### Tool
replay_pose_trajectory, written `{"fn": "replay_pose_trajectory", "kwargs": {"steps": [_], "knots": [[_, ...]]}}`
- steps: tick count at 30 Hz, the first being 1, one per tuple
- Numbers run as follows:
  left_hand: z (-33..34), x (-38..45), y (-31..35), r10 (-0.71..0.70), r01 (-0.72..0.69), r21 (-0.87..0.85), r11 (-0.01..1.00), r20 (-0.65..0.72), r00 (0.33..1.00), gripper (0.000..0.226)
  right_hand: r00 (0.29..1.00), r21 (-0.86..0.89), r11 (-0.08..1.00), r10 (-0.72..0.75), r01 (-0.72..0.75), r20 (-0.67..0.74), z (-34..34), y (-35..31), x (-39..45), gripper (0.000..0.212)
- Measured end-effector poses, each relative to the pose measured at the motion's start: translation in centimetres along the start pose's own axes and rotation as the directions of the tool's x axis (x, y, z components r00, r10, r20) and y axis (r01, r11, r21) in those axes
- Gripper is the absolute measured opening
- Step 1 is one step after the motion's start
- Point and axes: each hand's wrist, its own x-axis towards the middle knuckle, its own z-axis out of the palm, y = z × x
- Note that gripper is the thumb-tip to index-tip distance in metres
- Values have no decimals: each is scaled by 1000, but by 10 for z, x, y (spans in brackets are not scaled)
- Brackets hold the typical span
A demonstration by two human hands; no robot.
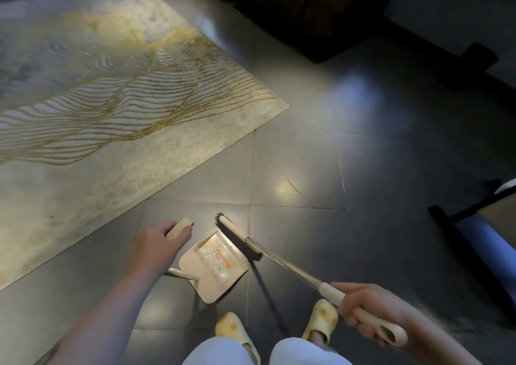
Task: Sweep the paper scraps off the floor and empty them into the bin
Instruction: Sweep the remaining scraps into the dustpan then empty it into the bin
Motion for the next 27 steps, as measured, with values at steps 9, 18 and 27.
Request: {"fn": "replay_pose_trajectory", "kwargs": {"steps": [9,18,27], "knots": [[4,-12,8,13,-12,-52,999,14,1000,19,1000,-59,998,0,2,19,59,-9,45,38],[0,-19,28,-29,40,-192,981,57,998,26,982,278,960,-81,31,168,-20,-7,16,45],[64,-21,151,96,-53,-277,959,145,985,27,983,474,861,-167,183,-76,-91,-3,-30,38]]}}
